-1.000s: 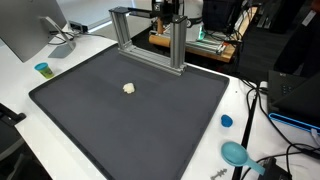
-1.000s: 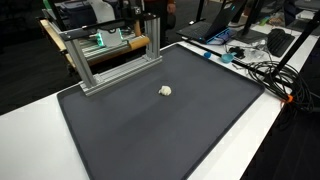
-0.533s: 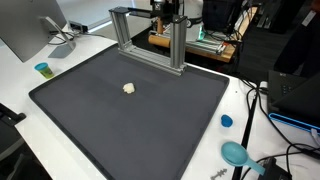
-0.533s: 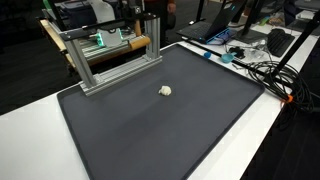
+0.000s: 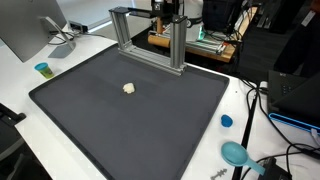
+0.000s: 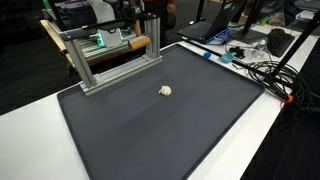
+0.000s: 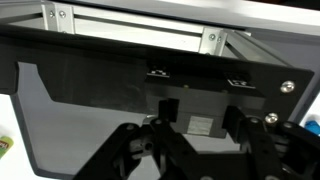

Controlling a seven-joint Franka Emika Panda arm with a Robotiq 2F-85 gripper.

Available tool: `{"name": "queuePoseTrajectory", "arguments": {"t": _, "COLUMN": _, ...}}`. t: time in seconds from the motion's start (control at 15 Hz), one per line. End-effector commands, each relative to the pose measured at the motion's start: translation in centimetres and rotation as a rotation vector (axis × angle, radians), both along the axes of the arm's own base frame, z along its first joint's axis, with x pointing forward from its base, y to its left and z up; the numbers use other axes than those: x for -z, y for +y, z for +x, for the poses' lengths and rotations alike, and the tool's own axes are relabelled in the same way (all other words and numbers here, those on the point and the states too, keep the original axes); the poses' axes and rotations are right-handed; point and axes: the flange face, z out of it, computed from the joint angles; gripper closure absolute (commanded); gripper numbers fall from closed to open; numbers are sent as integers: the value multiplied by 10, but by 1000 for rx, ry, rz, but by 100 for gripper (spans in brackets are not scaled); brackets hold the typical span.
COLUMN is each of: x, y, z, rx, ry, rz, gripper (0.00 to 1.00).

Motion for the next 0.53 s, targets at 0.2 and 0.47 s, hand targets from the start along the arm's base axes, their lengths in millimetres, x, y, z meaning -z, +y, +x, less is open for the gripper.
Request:
{"name": "queuePoseTrajectory", "arguments": {"t": 0.2, "x": -1, "y": 1, "z": -1, "rx": 23, "ry": -1, "rz": 5, "gripper": 19}}
{"name": "queuePoseTrajectory", "arguments": {"t": 0.47, "x": -5, "y": -3, "z": 0, "rx": 60, "ry": -25, "rz": 18, "gripper": 0}}
